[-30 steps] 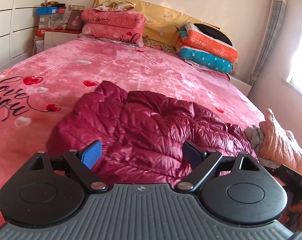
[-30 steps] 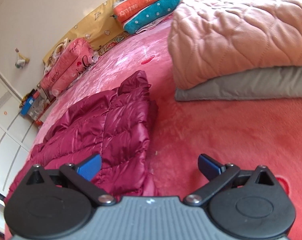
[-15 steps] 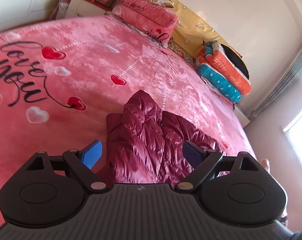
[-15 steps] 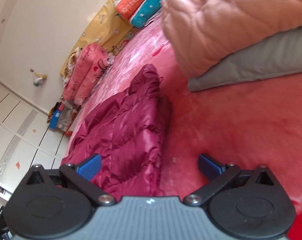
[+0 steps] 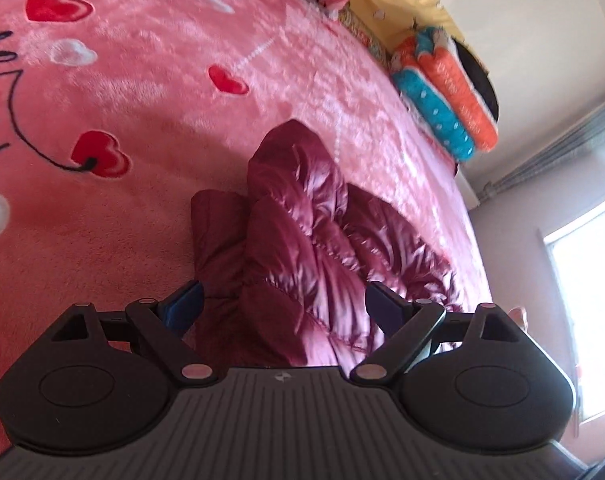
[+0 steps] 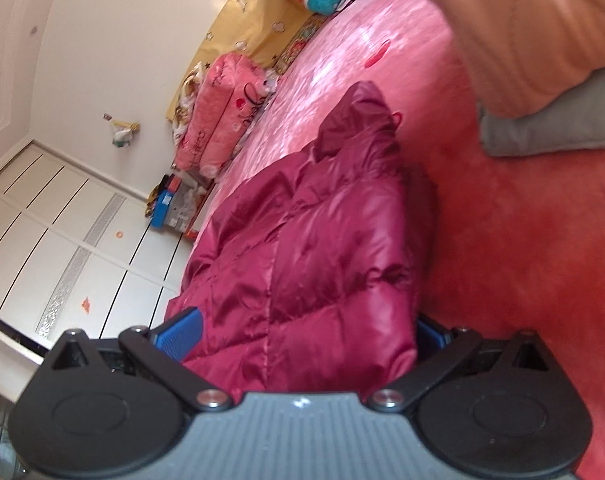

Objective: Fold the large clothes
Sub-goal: 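Move both grippers to the folded jacket's side and grasp it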

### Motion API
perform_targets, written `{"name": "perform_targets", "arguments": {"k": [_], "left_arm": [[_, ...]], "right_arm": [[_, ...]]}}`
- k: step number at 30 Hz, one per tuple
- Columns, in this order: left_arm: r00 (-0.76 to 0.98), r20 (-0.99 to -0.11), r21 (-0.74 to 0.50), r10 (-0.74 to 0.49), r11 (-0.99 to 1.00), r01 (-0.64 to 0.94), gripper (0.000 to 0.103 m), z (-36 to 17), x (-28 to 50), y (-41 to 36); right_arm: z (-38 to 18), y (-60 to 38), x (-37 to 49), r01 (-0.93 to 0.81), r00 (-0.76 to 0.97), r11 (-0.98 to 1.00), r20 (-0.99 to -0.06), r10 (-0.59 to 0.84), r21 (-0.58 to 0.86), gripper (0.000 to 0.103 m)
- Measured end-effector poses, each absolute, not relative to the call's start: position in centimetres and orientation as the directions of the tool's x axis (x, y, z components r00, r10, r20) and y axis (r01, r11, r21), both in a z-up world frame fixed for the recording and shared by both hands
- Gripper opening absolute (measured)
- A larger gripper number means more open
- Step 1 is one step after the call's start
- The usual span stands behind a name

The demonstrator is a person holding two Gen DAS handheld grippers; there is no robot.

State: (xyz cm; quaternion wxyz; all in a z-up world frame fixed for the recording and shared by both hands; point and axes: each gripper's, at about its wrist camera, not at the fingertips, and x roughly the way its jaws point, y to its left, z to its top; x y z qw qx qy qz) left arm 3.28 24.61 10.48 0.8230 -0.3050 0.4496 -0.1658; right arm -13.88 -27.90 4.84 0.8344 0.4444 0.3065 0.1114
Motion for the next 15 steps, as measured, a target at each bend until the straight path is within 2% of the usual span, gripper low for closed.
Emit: {"name": "perform_targets", "arguments": {"k": [8, 15], "left_arm": [[0.459, -0.648, -0.665, -0.607, 0.745, 0.047, 0.103, 8.2, 5.4, 23.0], [0.432, -0.634, -0.674, -0.641, 0.732, 0.096, 0.103, 6.8, 6.5, 20.9]], "right_arm": [[4.2, -28.4, -12.8, 0.047, 0.78, 0.507, -0.349, 0.52, 0.86, 0.103], [4.1, -28.1, -12.4, 0.043, 0.782, 0.506, -0.344, 0.519, 0.861, 0.103]]}}
